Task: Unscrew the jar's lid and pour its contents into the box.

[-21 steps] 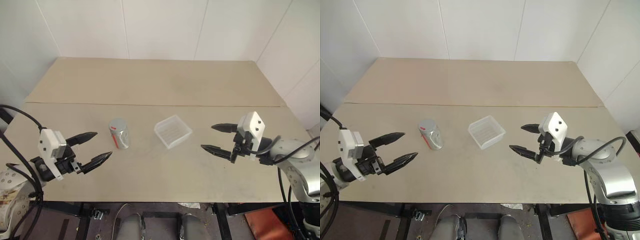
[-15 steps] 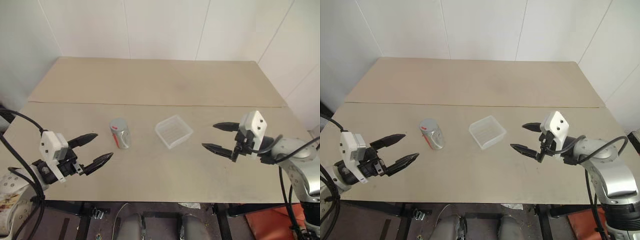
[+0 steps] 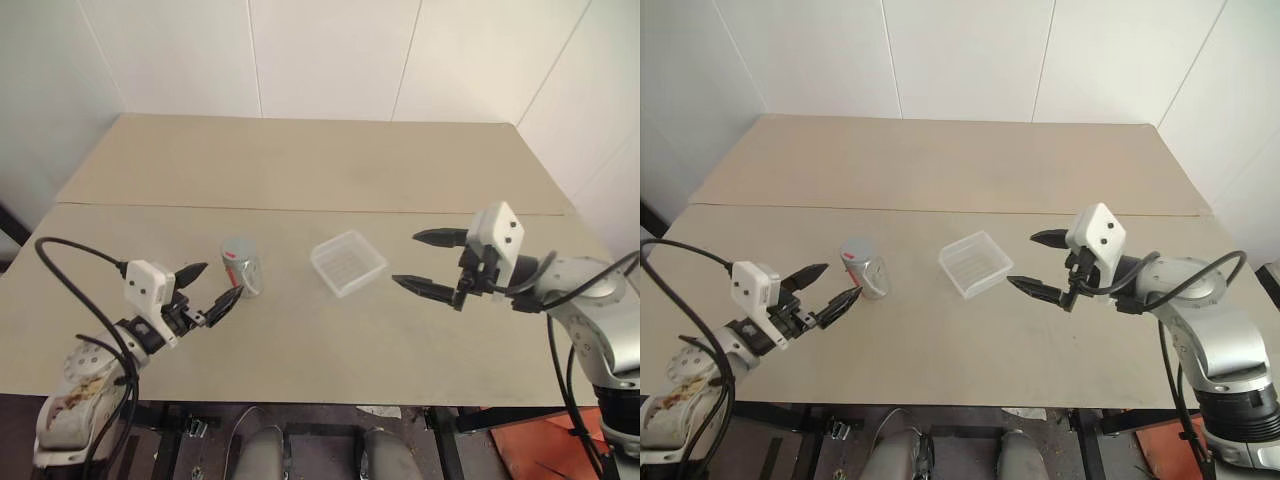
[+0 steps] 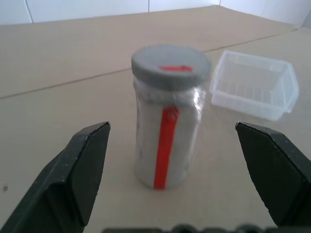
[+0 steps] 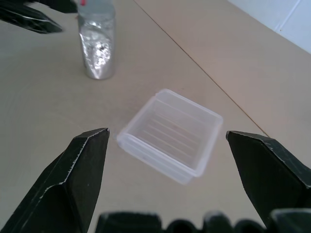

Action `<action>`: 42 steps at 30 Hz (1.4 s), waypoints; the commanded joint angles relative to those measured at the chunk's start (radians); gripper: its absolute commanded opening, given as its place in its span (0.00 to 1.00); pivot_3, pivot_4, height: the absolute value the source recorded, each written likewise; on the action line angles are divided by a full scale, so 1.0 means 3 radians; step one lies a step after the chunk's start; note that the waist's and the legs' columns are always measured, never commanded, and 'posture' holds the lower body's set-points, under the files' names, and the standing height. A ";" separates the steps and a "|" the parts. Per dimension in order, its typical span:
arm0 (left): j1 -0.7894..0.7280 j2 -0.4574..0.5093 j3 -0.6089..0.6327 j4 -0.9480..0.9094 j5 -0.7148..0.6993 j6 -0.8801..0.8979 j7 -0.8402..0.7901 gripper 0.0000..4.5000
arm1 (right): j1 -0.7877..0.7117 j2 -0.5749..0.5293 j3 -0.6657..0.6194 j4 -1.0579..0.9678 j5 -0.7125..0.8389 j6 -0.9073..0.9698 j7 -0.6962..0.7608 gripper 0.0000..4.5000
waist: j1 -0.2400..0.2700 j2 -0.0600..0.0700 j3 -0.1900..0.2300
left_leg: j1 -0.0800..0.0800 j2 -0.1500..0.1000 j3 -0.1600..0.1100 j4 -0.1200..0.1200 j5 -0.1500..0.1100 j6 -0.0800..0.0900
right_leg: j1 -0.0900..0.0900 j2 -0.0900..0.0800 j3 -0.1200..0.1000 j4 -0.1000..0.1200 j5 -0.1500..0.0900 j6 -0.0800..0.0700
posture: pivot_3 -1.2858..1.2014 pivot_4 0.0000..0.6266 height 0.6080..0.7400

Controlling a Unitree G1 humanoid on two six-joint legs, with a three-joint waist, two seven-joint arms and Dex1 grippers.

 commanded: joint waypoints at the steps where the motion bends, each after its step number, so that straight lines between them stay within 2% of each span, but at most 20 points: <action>1: -0.0212 -0.0010 -0.0129 0.0252 0.0151 -0.0168 -0.0074 1.00 | -0.0122 0.0009 -0.0057 -0.0182 0.0062 0.0078 -0.0090 1.00 | -0.0001 0.0000 0.0000 | -0.0001 -0.0001 0.0000 0.0000 0.0000 0.0000 | -0.0001 0.0001 0.0000 0.0000 0.0000 0.0000 | 0.52 0.24 1.00; 9: -0.0550 -0.0129 -0.0309 0.0727 0.0367 -0.0380 -0.0071 1.00 | -0.0073 0.0025 -0.0096 -0.0383 0.0119 0.0172 -0.0164 1.00 | 0.0001 -0.0001 0.0001 | -0.0002 0.0000 0.0000 0.0000 0.0000 0.0000 | 0.0000 0.0000 -0.0001 -0.0001 0.0001 0.0000 | 0.52 0.24 1.00; 23: -0.0832 -0.0655 -0.0500 0.1060 0.0684 -0.0769 0.0257 1.00 | -0.0020 -0.0025 -0.0135 -0.0416 0.0147 0.0136 -0.0200 1.00 | 0.0000 -0.0003 0.0002 | -0.0001 -0.0001 -0.0001 0.0000 0.0000 0.0000 | 0.0002 0.0000 -0.0001 0.0000 0.0003 0.0001 | 0.52 0.24 1.00; 26: -0.0801 -0.0708 -0.0501 0.1035 0.0713 -0.0804 0.0304 0.86 | -0.0035 -0.0027 -0.0144 -0.0408 0.0149 0.0140 -0.0215 1.00 | 0.0002 -0.0003 0.0002 | -0.0001 -0.0001 -0.0002 0.0000 0.0000 0.0000 | 0.0002 0.0000 -0.0001 0.0000 0.0003 0.0002 | 0.52 0.24 1.00; 31: -0.0743 -0.0710 -0.0469 0.0950 0.0697 -0.0831 0.0339 0.50 | -0.0044 -0.0025 -0.0155 -0.0406 0.0135 0.0140 -0.0248 1.00 | 0.0001 -0.0003 0.0002 | -0.0001 -0.0001 -0.0002 0.0000 0.0000 0.0000 | 0.0002 0.0000 -0.0001 0.0000 0.0003 0.0002 | 0.52 0.24 1.00; 32: -0.0735 -0.0697 -0.0467 0.0909 0.0685 -0.0809 0.0336 0.46 | -0.0042 -0.0013 -0.0148 -0.0413 0.0138 0.0137 -0.0253 1.00 | 0.0001 -0.0003 0.0002 | -0.0001 -0.0001 -0.0002 0.0000 0.0000 0.0000 | 0.0002 0.0000 -0.0001 0.0000 0.0003 0.0002 | 0.52 0.24 1.00; 33: -0.0723 -0.0671 -0.0475 0.0867 0.0688 -0.0804 0.0317 0.43 | -0.0044 0.0001 -0.0136 -0.0419 0.0138 0.0132 -0.0258 1.00 | 0.0001 -0.0003 0.0002 | -0.0001 -0.0001 -0.0002 0.0000 0.0000 0.0000 | 0.0002 0.0000 -0.0001 0.0000 0.0003 0.0002 | 0.52 0.24 1.00; 39: -0.0793 -0.0368 -0.0547 0.0558 0.0550 -0.0486 -0.0005 0.43 | -0.0316 0.0166 0.0053 -0.0333 0.0134 0.0125 -0.0278 1.00 | -0.0012 -0.0005 0.0003 | 0.0000 -0.0001 -0.0001 0.0000 0.0000 0.0000 | 0.0000 0.0001 0.0000 0.0002 0.0003 0.0002 | 0.52 0.24 1.00; 42: -0.1010 -0.0030 -0.0607 0.0526 0.0312 -0.0305 -0.0607 0.43 | -0.0669 0.0402 0.0250 -0.0203 0.0244 0.0238 -0.0260 1.00 | -0.0024 -0.0005 0.0004 | 0.0001 0.0000 -0.0001 0.0000 0.0001 -0.0001 | 0.0000 0.0003 0.0000 0.0004 0.0003 0.0001 | 0.52 0.24 1.00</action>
